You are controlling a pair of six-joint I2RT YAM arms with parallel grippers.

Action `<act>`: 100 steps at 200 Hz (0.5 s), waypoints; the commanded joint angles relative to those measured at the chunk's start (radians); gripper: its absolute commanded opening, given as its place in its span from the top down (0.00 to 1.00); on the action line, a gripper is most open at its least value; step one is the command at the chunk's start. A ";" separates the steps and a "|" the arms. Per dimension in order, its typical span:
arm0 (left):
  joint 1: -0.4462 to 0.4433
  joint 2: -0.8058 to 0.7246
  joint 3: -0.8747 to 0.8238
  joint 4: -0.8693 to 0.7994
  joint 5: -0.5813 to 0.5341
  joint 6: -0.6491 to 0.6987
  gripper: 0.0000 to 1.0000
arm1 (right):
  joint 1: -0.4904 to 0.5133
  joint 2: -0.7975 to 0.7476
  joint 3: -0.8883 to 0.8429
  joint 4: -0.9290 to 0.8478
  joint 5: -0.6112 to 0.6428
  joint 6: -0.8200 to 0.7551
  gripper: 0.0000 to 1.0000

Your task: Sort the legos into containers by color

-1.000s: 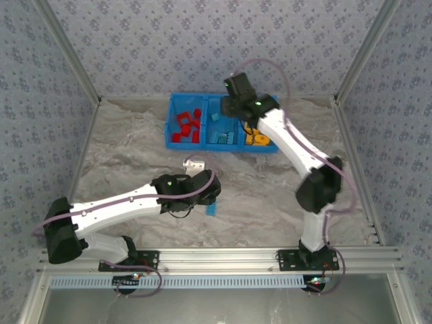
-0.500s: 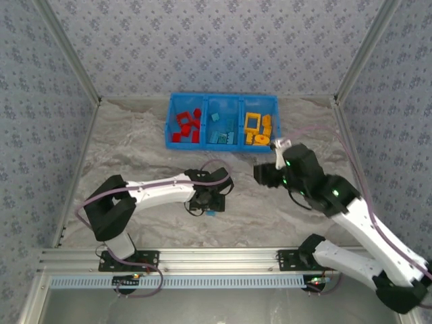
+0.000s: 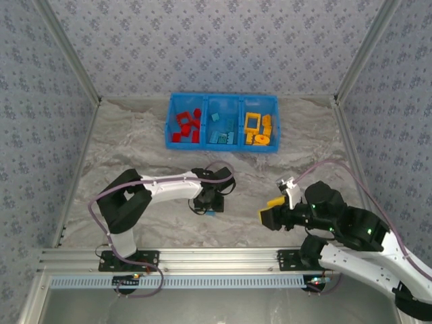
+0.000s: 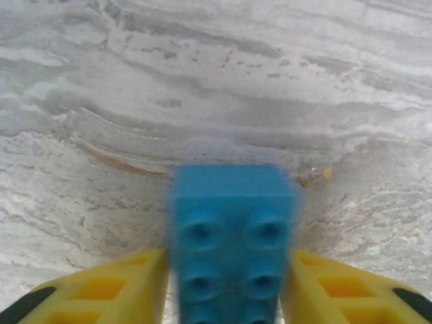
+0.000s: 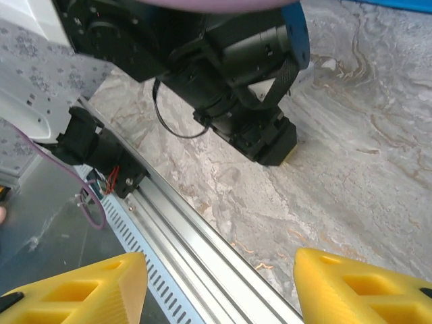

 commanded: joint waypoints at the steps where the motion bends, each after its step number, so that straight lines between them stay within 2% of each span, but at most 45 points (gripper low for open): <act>1: 0.000 0.009 0.023 0.035 -0.014 0.010 0.63 | 0.029 -0.012 -0.020 0.006 0.045 -0.001 0.38; 29: 0.000 -0.038 0.037 0.009 -0.070 0.024 0.67 | 0.055 -0.011 -0.020 0.035 0.088 -0.023 0.38; 60: 0.013 -0.070 0.155 -0.089 -0.111 0.085 0.68 | 0.066 -0.005 -0.027 0.111 0.138 -0.075 0.38; 100: 0.120 -0.042 0.366 -0.150 -0.094 0.203 0.68 | 0.071 0.088 0.011 0.292 0.292 -0.253 0.37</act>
